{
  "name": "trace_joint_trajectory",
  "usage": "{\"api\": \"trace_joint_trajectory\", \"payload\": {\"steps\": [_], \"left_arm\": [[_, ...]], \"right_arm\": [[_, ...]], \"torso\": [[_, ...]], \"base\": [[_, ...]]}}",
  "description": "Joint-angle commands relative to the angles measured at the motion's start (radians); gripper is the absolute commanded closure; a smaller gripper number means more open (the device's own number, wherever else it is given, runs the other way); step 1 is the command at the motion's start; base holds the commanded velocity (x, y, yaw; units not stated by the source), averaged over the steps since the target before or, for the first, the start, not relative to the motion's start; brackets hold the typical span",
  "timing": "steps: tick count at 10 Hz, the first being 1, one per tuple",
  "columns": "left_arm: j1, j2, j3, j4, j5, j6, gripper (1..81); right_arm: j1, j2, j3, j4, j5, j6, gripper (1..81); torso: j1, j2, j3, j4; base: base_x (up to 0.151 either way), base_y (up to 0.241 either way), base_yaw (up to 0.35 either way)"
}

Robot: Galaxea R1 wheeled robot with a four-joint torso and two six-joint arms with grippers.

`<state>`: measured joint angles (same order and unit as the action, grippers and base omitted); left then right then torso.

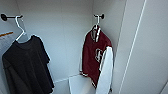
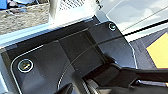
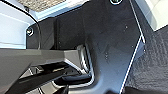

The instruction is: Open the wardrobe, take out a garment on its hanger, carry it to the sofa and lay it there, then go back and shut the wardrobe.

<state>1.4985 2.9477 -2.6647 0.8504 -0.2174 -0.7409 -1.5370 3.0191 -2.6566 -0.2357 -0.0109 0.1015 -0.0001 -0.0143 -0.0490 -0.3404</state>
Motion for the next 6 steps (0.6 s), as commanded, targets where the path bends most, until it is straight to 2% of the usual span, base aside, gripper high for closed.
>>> {"api": "trace_joint_trajectory", "payload": {"steps": [1, 6], "left_arm": [[-0.129, -0.005, 0.025, 0.029, 0.021, 0.0, 1.0], [-0.289, -0.016, 0.117, 0.053, 0.033, 0.0, 1.0]], "right_arm": [[0.047, 0.005, 0.003, 0.001, -0.052, -0.003, 1.0], [0.048, 0.01, 0.003, 0.003, -0.049, -0.002, 1.0]], "torso": [[0.0, 0.0, 0.0, 0.0], [0.0, 0.0, 0.0, 0.0]], "base": [[0.0, 0.0, 0.0], [0.0, 0.0, 0.0]]}}
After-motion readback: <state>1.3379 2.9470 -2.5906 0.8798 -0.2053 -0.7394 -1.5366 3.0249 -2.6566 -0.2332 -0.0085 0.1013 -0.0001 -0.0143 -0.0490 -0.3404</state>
